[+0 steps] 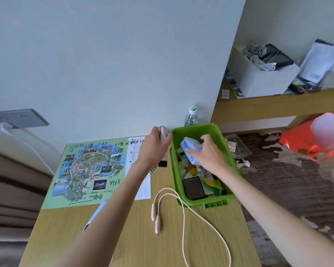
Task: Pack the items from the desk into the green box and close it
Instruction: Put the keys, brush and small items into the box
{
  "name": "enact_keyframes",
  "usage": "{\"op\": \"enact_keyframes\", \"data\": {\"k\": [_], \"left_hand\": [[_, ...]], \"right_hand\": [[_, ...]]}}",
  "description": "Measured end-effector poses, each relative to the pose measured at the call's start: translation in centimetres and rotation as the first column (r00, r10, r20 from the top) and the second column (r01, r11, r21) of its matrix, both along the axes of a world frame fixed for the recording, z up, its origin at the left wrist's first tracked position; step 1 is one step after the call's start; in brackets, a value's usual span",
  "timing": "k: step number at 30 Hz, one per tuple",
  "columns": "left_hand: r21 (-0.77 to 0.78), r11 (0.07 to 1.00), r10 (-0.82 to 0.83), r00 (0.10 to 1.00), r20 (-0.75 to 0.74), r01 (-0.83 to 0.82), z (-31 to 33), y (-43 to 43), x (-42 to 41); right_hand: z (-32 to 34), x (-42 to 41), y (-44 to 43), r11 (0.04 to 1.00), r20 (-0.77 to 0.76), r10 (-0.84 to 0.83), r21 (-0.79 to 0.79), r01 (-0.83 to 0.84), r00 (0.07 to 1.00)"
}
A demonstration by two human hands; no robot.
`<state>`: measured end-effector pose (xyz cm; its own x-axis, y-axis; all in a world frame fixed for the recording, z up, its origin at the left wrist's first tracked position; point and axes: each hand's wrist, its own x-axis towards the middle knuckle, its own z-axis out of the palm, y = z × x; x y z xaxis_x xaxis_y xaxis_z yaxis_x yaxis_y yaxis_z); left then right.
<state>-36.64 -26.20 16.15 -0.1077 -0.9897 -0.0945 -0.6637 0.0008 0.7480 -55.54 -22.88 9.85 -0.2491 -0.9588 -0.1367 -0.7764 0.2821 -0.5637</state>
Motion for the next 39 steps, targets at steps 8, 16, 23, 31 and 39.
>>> {"op": "enact_keyframes", "data": {"k": [8, 16, 23, 31, 39], "left_hand": [[0.001, 0.999, -0.047, 0.999, -0.017, 0.047, -0.9, -1.3, -3.7], [0.097, 0.977, -0.202, 0.966, 0.162, 0.188, -3.0, 1.0, -11.2], [0.206, 0.958, -0.278, 0.833, 0.479, 0.202, -7.6, 4.2, -13.3], [0.134, 0.966, -0.243, 0.953, 0.178, 0.221, -7.0, 4.0, -12.5], [-0.207, 0.951, -0.199, 0.966, 0.166, 0.231, -5.6, 6.9, -7.0]], "right_hand": [[-0.6, 0.1, 1.0, 0.980, -0.119, 0.197, 0.039, -0.193, 0.973], [1.7, -6.5, 6.0, 0.951, -0.255, -0.076, -0.308, -0.006, 0.964], [-1.9, -6.4, 9.5, 0.988, -0.103, -0.032, -0.152, 0.016, 0.994], [-2.7, -6.5, 9.5, 0.980, -0.086, -0.066, -0.191, 0.048, 0.994], [-1.9, -6.4, 9.6, 0.986, -0.114, -0.050, -0.161, 0.031, 0.992]]}}
